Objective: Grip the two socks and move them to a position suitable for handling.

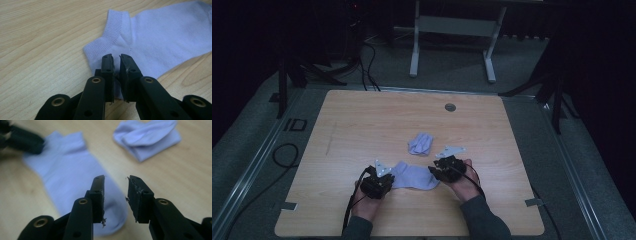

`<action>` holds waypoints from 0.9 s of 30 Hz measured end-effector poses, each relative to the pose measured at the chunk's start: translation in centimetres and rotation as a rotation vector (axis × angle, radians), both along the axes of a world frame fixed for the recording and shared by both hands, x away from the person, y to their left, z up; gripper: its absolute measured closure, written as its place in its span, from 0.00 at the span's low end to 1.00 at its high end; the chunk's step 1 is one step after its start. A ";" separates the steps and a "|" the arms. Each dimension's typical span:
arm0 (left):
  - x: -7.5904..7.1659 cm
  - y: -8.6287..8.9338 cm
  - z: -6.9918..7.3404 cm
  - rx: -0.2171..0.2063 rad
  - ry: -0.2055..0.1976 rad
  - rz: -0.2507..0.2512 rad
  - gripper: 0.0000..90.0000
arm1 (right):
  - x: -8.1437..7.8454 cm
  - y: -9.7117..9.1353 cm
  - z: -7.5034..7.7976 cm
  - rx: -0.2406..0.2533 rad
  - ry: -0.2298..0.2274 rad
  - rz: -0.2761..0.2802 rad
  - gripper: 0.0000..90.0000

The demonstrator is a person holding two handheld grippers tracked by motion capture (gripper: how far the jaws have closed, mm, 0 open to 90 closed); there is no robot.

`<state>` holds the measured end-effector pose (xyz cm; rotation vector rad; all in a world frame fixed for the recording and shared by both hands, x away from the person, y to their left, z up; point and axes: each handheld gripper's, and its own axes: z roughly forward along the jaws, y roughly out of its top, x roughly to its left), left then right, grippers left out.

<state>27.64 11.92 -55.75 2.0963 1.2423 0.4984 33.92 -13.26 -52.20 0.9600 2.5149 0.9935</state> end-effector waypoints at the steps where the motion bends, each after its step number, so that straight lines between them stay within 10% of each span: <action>1: 0.0 0.0 0.0 -0.001 0.001 0.000 0.90 | 0.6 0.1 0.2 -0.001 0.001 -0.015 0.72; 19: -0.2 0.0 -0.1 -0.010 -0.001 0.003 0.90 | 10.0 3.1 -0.2 -0.007 0.083 -0.181 0.65; 27: -0.2 -0.1 -0.1 -0.010 -0.005 0.008 0.91 | 10.7 3.2 -2.1 -0.048 0.139 -0.174 0.80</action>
